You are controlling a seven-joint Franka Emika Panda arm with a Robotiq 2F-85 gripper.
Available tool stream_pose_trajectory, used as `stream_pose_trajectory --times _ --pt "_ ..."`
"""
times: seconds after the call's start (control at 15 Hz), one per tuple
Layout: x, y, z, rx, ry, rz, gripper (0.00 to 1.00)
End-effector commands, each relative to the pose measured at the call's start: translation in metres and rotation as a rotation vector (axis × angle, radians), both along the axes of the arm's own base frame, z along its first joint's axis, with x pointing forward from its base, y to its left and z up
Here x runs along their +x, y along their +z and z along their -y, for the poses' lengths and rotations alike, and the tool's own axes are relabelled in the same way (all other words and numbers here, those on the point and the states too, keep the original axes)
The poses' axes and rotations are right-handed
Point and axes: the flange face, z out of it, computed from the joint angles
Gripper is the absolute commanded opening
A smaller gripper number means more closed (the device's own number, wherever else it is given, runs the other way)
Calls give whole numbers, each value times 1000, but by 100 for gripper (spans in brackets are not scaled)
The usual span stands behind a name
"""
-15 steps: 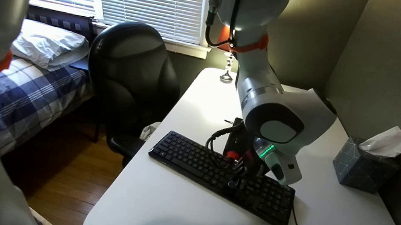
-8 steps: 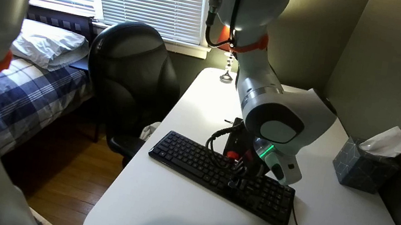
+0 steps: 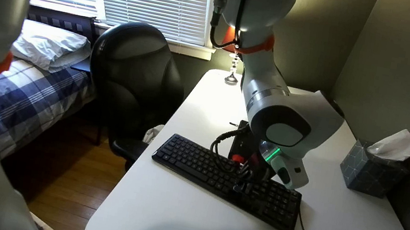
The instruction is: Press a key on the keyboard.
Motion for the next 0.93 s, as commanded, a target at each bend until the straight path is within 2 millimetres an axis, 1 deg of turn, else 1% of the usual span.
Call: stream_pose_trajectory --times 0.0,0.4,0.73,0.8,0.87 --pt "3 -3 2 10 1 16 0" --pt "-4 12 -1 -4 6 37 0" --pt "-5 26 -2 -14 5 60 0" --pt "-5 28 -3 -14 10 58 26" --pt "-5 30 -3 -18 10 60 27"
